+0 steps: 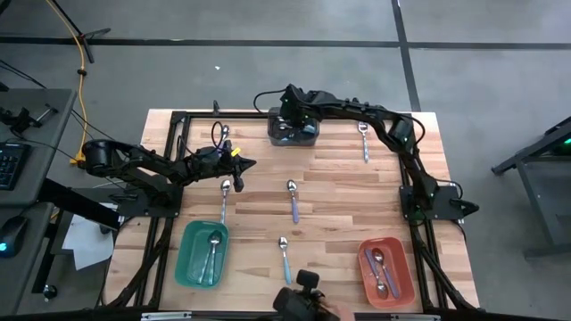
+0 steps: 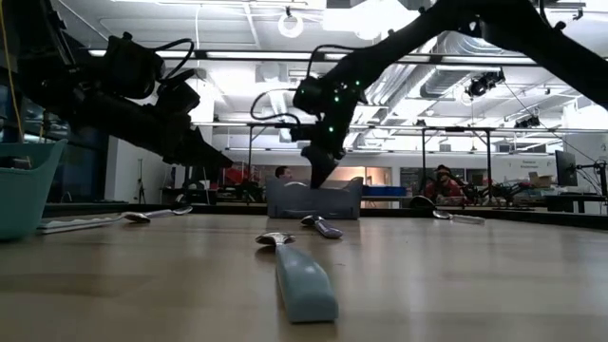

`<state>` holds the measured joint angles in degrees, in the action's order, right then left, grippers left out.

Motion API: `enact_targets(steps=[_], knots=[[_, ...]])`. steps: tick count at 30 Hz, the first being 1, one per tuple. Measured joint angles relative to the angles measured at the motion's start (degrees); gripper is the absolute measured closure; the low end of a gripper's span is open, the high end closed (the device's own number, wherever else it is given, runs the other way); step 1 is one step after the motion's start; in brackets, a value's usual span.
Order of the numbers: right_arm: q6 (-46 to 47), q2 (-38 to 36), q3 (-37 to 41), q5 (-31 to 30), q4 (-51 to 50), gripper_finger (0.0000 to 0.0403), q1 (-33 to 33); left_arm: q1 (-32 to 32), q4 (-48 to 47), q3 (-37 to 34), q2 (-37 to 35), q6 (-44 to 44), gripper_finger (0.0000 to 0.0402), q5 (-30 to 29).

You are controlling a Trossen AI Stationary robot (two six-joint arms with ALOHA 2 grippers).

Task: Sort silverware by color (type)
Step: Put the blue spoon into the black bin

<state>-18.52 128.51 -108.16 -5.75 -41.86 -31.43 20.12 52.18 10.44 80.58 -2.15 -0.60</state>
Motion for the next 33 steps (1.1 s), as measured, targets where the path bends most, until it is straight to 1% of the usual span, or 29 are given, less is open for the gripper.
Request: enact_targets(steps=[5, 9, 12, 25, 33], knots=[[-0.6, 0.9, 0.2, 0.4, 0.3, 0.0398, -1.4, 0.0, 0.0, 0.0, 0.0, 0.0, 0.0401, 0.0], [-0.5, 1.0, 0.2, 2.4, 0.6, 0.0398, -2.3, 0.0, 0.1, 0.0, 0.0, 0.0, 0.0401, 0.0], [-0.6, 1.0, 0.2, 2.7, 0.6, 0.0398, -2.7, 0.0, 0.1, 0.0, 0.0, 0.0, 0.0401, 0.0], [-1.0, 1.4, 0.3, 3.3, 0.8, 0.0398, -2.9, 0.0, 0.2, 0.0, 0.0, 0.0, 0.0401, 0.0], [-1.0, 3.4, 0.3, 4.9, 1.6, 0.0398, -3.1, 0.0, 0.1, 0.0, 0.0, -0.2, 0.0401, 0.0]])
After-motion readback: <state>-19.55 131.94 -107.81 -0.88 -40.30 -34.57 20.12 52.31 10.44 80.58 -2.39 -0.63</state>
